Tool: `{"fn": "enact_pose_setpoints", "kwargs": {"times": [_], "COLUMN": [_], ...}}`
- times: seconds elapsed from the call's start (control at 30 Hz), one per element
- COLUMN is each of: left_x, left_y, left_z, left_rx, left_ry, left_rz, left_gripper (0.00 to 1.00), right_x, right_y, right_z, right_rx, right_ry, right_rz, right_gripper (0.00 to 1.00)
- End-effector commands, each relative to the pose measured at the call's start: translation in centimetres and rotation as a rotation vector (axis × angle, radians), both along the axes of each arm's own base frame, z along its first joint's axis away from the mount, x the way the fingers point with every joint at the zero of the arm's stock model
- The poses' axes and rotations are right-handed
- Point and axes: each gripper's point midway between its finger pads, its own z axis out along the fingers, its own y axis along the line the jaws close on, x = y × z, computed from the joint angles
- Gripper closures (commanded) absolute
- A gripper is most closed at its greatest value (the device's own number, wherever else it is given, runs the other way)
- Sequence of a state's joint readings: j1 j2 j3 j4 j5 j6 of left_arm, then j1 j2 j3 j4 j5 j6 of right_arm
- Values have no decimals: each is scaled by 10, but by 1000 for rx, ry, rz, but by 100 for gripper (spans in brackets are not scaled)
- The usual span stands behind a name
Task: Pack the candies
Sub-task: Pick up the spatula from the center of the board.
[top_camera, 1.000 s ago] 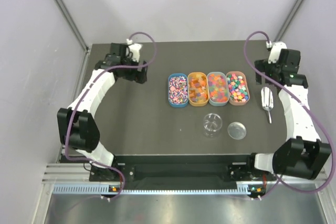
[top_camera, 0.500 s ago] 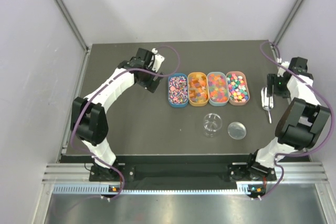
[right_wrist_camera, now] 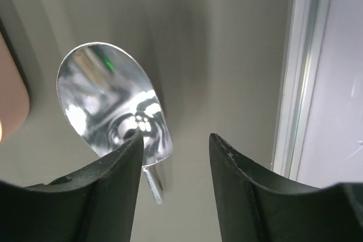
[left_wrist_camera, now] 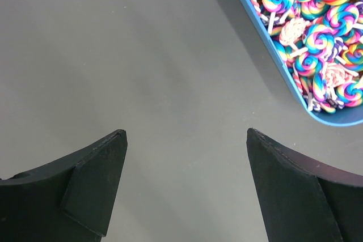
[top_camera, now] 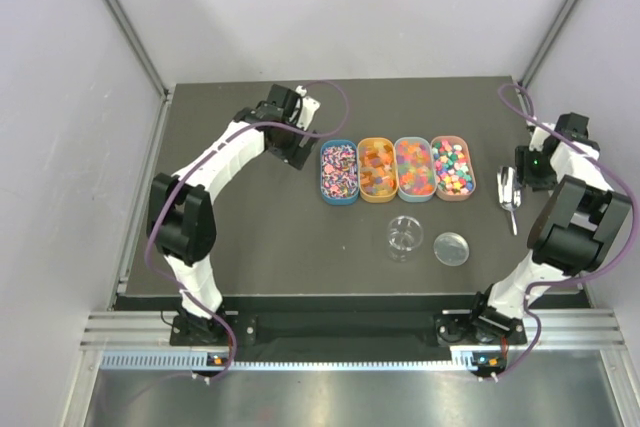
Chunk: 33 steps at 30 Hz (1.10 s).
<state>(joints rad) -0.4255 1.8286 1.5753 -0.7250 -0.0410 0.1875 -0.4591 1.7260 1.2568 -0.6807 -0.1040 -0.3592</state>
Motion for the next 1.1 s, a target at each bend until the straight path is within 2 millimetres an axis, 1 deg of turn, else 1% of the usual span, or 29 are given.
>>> {"fn": "enact_pose_setpoints", "kwargs": {"times": [0.0,0.03,0.1,0.17,0.23,0.27,0.3,0.33,0.47,0.57,0.67,0.7,0.73,0.87,0.9,0.97,1.0,1.03,1.07], "left_x": [8,8,9,9,10,11,11,11,17,21,24,25,25,27,26,25,24,27,26], "left_y": [-11,-11,-13,-13,-12,-12,-12,-12,-14,-16,-17,-17,-19,-25,-28,-41,-47,-53,-63], "left_z": [8,7,4,3,1,1,1,0,0,2,2,2,4,8,11,25,33,48,64], "left_rx": [-29,-27,-24,-20,-15,-11,-7,-5,0,-1,0,2,-3,-15,-21,-74,-100,-137,-194], "left_ry": [-12,-11,-6,-3,-2,-3,-2,1,-3,-9,-10,-9,-12,-21,-23,-39,-50,-77,-97], "left_rz": [-10,-9,-8,-10,-9,-12,-11,-9,-12,-14,-13,-15,-20,-33,-46,-89,-101,-110,-140], "left_gripper": [9,9,9,9,9,9,9,9,9,9,9,10,10,10,10,10,9,9,5], "right_x": [2,2,3,2,1,0,-1,-2,-3,-2,-1,-2,-2,-5,-8,-1,-6,3,5], "right_y": [3,2,2,3,6,8,10,11,13,12,11,11,10,14,15,16,20,20,27], "right_z": [0,-3,-5,-12,-16,-19,-19,-21,-25,-26,-26,-25,-22,-4,8,36,52,76,90], "right_rx": [22,24,30,45,64,70,83,90,99,102,97,94,88,80,72,61,55,31,35], "right_ry": [-23,-21,-17,0,12,18,16,22,30,31,33,34,33,11,2,-51,-64,-111,-134], "right_rz": [21,23,27,30,43,47,53,58,54,53,55,55,58,91,98,126,146,174,209], "right_gripper": [52,55,55,57,61,63,69,71,74,78,87,97,100,100,100,100,100,100,100]}}
